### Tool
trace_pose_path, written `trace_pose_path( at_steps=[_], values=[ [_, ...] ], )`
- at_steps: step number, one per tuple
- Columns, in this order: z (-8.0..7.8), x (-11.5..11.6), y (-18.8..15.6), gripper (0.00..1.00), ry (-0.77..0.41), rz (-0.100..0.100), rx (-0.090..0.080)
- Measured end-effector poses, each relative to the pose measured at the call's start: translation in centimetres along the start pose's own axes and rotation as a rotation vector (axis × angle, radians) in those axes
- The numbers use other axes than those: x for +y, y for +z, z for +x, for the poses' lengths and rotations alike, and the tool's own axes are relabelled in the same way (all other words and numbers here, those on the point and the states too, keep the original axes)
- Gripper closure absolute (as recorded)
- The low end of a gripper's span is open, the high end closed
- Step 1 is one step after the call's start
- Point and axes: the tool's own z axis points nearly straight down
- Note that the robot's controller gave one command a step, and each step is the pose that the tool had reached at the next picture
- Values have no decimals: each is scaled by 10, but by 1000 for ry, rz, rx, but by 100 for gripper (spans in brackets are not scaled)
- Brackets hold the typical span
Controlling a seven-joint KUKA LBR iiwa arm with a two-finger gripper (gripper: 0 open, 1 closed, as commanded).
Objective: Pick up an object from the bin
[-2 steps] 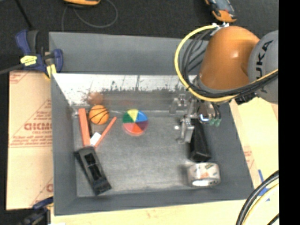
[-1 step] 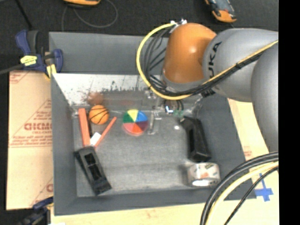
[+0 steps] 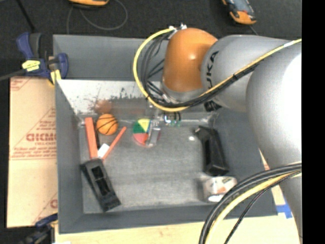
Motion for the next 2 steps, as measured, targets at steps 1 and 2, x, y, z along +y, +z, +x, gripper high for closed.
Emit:
trace_pose_path(
  at_steps=[1,2],
  values=[
    [-9,-27,11,0,-34,5,-3],
    [-11,-20,74,0,33,2,2]
  ],
)
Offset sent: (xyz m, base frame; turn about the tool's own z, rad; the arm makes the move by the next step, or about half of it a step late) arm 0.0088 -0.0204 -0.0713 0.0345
